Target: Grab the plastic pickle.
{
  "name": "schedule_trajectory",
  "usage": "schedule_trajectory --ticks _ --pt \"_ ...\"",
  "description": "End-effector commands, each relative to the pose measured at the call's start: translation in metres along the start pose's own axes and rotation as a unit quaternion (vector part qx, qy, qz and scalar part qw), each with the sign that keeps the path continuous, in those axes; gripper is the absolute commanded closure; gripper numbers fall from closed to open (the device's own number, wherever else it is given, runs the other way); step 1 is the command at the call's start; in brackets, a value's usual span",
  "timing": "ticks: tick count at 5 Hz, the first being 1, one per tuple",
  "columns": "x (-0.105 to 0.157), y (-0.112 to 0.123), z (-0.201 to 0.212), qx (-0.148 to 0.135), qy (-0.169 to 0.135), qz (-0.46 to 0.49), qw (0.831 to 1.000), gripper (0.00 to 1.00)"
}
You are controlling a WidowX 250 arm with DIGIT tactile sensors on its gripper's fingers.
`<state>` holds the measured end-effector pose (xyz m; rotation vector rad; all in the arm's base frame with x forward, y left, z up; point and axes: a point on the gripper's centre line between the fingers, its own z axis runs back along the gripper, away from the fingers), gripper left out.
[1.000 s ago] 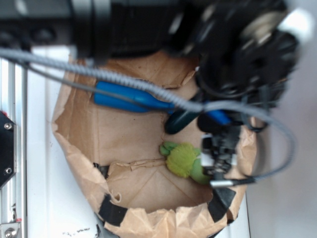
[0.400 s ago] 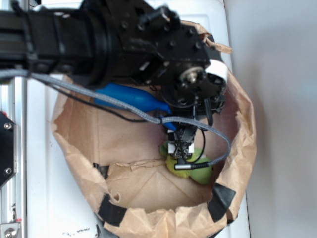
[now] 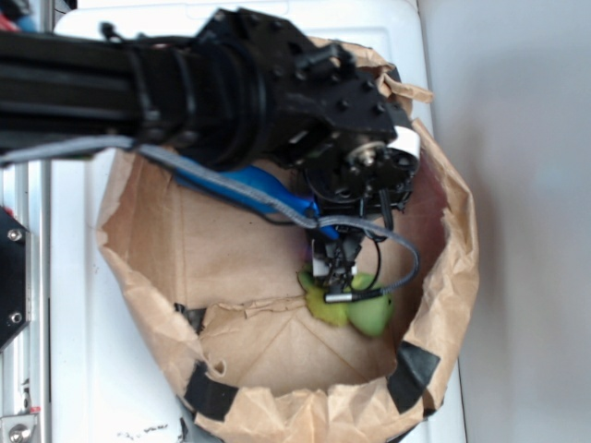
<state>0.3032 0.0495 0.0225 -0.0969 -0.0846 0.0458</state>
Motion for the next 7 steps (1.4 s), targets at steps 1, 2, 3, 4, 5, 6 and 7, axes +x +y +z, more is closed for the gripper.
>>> schedule_trajectory --ticks 1,2,3,4,5,6,7 --pt "0.007 0.001 -0.013 0.023 -0.013 0.02 0.999 1.0" --pt "0.005 0.0 -0.014 0.036 -0.029 0.021 0.999 1.0" --pt "0.0 -0.001 0.001 0.029 -0.037 0.024 0.999 1.0" --pt "-0.006 0.002 0.027 0.006 -0.036 0.028 0.999 1.0" --pt "-0.018 0.003 0.064 -0.025 -0.039 0.031 0.998 1.0" --pt "-0.035 0.002 0.096 -0.034 -0.045 0.022 0.998 1.0" --pt "-0.047 0.003 0.115 -0.063 -0.035 -0.012 0.997 1.0"
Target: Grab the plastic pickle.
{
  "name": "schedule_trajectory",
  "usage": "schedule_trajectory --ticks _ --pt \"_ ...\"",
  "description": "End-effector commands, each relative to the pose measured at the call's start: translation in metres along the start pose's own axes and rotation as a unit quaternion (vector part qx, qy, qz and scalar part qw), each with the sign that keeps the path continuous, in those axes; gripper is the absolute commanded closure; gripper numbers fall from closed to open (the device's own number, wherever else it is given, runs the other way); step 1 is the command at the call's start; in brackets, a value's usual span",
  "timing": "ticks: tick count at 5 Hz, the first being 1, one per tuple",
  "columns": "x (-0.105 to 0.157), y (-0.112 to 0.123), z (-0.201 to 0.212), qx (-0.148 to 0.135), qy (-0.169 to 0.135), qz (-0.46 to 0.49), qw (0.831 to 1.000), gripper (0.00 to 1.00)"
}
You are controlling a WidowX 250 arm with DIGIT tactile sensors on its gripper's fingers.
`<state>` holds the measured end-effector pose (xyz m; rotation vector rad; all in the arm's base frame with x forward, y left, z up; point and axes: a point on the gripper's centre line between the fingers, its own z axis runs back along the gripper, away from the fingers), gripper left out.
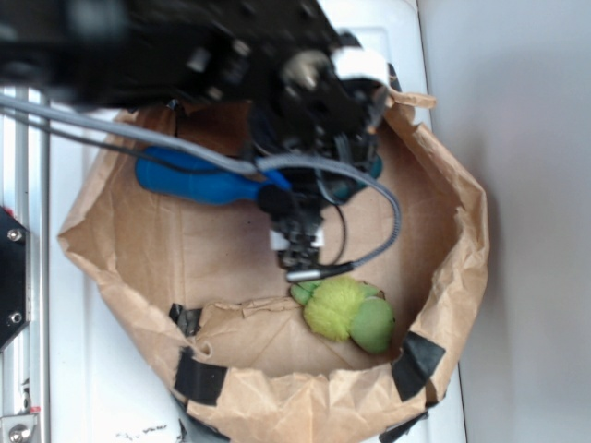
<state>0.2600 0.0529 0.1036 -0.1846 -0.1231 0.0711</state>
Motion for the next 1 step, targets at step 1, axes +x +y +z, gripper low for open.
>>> schedule_trajectory --ticks 1 --pt "-0.0133 0.0044 0.0333 -0.022 -0.018 -0.035 0.999 1.0"
